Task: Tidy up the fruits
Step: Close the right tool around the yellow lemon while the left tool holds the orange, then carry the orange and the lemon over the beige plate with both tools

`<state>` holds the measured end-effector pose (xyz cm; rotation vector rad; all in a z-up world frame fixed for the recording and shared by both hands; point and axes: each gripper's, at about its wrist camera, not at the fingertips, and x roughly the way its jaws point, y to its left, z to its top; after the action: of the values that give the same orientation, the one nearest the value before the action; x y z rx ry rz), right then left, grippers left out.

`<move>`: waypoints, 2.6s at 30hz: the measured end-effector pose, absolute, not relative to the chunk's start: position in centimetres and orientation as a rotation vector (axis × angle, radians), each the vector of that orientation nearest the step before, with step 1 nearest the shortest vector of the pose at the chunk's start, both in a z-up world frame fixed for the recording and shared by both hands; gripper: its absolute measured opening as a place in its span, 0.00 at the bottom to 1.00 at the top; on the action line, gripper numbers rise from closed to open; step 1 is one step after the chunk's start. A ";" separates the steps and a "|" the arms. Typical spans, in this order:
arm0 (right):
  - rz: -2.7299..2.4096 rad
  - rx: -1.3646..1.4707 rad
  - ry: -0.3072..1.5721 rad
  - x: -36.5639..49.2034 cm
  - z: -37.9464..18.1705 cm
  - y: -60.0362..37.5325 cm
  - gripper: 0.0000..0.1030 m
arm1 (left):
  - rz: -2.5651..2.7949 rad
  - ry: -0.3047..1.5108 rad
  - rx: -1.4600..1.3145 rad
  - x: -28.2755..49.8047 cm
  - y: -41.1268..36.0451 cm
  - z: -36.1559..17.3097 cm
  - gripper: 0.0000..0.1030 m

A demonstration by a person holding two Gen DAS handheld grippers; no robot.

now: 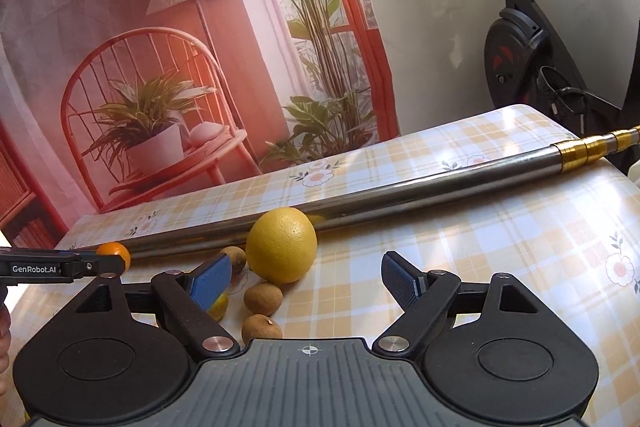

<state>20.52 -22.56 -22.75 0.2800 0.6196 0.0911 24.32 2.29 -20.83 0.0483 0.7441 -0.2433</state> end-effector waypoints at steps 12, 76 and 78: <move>0.152 0.262 0.669 27.4 -24.4 -20.5 0.74 | -0.233 0.719 0.000 22.0 3.3 -19.5 0.40; 0.433 0.181 0.919 6.6 -19.4 -12.9 0.51 | -0.503 0.787 0.006 13.2 3.8 -19.9 0.40; 0.418 0.183 0.945 6.5 -19.7 -12.7 0.51 | -0.504 0.788 0.005 13.1 3.8 -20.1 0.40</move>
<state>6.54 -12.74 -19.74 0.1825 0.9453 0.4183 13.13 3.80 -20.06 0.0051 0.7878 -0.5040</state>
